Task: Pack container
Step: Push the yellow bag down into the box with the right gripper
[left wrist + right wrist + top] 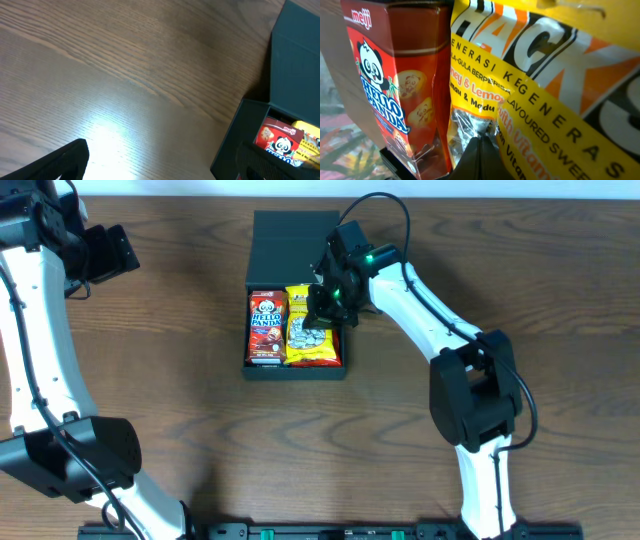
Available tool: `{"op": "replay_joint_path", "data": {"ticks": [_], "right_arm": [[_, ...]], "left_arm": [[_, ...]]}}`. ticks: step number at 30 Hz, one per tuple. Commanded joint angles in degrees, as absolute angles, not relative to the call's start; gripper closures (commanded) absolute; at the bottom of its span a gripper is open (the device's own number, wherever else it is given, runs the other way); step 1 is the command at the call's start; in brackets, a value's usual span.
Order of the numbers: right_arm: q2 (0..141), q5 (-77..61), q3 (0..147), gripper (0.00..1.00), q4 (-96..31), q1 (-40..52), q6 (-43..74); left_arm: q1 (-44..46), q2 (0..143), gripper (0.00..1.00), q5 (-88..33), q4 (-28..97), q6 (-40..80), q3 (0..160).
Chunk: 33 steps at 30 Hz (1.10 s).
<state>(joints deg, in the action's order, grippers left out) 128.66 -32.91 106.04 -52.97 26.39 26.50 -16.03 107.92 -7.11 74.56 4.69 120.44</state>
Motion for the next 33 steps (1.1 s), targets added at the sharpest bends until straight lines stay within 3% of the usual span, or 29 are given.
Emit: {"op": "replay_joint_path", "data": {"ticks": [1,12,16,33], "right_arm": [[132.0,-30.3,105.2,0.98,-54.6,25.9,25.6],[121.7,-32.4,106.1,0.99,-55.0,24.5,18.5],[118.6,-24.0,106.1,0.99,-55.4,24.0,17.9],[128.8,-19.4,106.0,0.98,-59.4,25.9,15.3]], "left_arm": [[-16.1,108.7,0.05,-7.1,74.7,5.3,120.1],[-16.1,108.7,0.05,-7.1,74.5,5.1,120.1],[-16.1,108.7,0.05,-7.1,74.3,5.1,120.1],[-16.1,108.7,0.05,-7.1,74.3,5.1,120.1]]}}
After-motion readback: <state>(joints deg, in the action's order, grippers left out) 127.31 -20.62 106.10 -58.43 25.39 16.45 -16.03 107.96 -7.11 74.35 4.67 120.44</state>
